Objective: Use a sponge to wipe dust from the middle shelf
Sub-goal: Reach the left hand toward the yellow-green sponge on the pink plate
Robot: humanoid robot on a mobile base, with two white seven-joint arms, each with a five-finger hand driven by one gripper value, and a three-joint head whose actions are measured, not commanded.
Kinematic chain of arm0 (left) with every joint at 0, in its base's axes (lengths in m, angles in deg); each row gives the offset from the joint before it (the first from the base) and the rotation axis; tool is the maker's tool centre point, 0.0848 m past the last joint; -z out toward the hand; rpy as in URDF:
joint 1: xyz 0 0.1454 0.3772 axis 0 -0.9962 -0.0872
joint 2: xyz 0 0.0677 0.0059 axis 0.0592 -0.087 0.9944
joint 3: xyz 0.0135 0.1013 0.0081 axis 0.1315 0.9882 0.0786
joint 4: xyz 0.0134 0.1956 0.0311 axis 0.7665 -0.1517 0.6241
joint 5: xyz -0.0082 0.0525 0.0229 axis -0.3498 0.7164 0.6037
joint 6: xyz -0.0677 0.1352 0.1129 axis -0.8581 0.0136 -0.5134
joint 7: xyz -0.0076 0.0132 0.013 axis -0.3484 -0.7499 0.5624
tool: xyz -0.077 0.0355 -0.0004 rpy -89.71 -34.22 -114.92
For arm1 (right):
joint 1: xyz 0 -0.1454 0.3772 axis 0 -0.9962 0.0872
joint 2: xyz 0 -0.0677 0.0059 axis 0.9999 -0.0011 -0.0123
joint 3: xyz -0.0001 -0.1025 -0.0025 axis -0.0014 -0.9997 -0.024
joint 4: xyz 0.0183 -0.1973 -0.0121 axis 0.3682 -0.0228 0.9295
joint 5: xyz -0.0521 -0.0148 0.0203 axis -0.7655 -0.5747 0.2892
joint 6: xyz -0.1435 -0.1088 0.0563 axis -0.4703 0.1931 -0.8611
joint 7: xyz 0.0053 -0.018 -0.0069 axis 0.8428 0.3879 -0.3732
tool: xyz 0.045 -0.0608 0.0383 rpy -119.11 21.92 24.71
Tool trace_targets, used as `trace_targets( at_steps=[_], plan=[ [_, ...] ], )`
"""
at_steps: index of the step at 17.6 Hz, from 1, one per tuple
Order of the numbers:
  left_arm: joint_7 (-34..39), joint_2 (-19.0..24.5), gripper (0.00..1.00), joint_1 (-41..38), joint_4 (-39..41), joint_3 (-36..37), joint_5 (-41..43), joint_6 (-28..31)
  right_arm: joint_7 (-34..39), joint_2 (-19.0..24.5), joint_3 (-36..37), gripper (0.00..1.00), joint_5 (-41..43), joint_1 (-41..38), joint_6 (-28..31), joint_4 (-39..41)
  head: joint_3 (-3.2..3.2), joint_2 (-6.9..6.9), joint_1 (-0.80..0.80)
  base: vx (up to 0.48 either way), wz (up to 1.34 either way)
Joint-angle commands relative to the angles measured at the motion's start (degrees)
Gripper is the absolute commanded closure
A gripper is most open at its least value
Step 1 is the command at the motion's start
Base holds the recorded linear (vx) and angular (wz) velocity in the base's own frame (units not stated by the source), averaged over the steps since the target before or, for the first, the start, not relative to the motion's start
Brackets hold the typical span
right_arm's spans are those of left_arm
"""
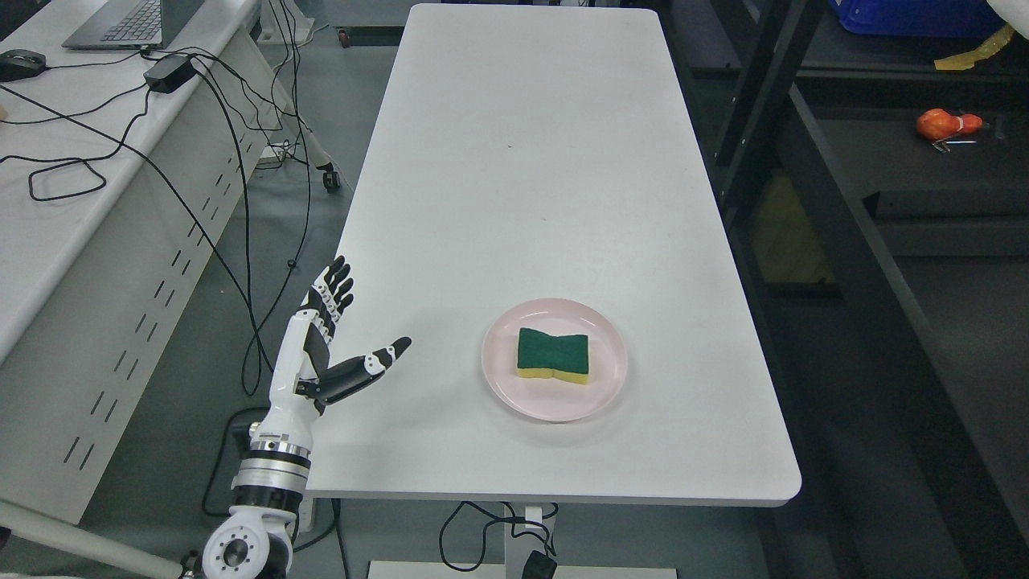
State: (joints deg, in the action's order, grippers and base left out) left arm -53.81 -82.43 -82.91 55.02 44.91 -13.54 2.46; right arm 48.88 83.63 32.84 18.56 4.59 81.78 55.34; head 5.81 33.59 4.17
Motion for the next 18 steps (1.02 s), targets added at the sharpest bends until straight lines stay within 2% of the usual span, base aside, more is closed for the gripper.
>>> trace_targets(
  at_steps=[1, 5, 6, 7, 8, 9, 11, 14, 16, 18],
  plan=[
    [-0.04, 1.00, 0.01, -0.09, 0.00, 0.33, 0.00, -0.04, -0.03, -1.00, 0.01, 0.00, 0.00, -0.02, 0.04, 1.00, 0.00, 0.00, 0.00, 0.000, 0.00],
    [-0.47, 1.75, 0.01, 0.60, -0.96, 0.24, 0.26, -0.57, -0.03, -1.00, 0.02, 0.00, 0.00, -0.01, 0.04, 1.00, 0.00, 0.00, 0.00, 0.015, 0.02],
    [-1.35, 4.28, 0.01, 2.00, -1.57, 0.33, 0.79, -0.57, -0.03, -1.00, -0.07, 0.00, 0.00, -0.02, 0.04, 1.00, 0.00, 0.00, 0.00, 0.018, 0.00],
    [-3.36, 9.44, 0.02, 3.58, -3.23, 0.42, 3.23, -0.66, -0.03, -1.00, -0.07, 0.00, 0.00, -0.02, 0.04, 1.00, 0.00, 0.00, 0.00, 0.018, 0.00],
    [-5.03, 12.80, 0.02, 5.51, -5.68, 0.68, 7.17, -1.27, -0.03, -1.00, 0.01, 0.00, 0.00, 0.07, 0.04, 1.00, 0.00, 0.00, 0.00, 0.000, 0.00],
    [-6.18, 14.57, 0.03, 8.06, -7.88, 1.20, 11.21, -3.54, -0.03, -1.00, 0.02, 0.00, 0.00, 0.07, 0.04, 1.00, 0.00, 0.00, 0.00, 0.000, 0.00],
    [-8.64, 17.04, 0.04, 13.50, -14.72, 1.82, 23.83, -13.26, -0.03, -1.00, 0.02, 0.00, 0.00, -0.01, 0.04, 1.00, 0.00, 0.00, 0.00, -0.019, -0.06],
    [-13.81, 18.10, 0.05, 19.49, -17.40, 4.54, 43.18, -24.35, -0.03, -1.00, 0.02, 0.00, 0.00, -0.02, 0.04, 1.00, 0.00, 0.00, 0.00, -0.021, 0.01],
    [-19.79, 18.89, 0.07, 23.44, -18.36, 7.17, 52.26, -29.38, -0.03, -1.00, -0.07, 0.00, 0.00, 0.07, 0.04, 1.00, 0.00, 0.00, 0.00, 0.000, 0.00],
    [-21.13, 19.60, 0.07, 28.01, -20.46, 12.43, 58.07, -32.81, -0.03, -1.00, 0.01, 0.00, 0.00, -0.02, 0.04, 1.00, 0.00, 0.00, 0.00, 0.011, -0.01]
  ],
)
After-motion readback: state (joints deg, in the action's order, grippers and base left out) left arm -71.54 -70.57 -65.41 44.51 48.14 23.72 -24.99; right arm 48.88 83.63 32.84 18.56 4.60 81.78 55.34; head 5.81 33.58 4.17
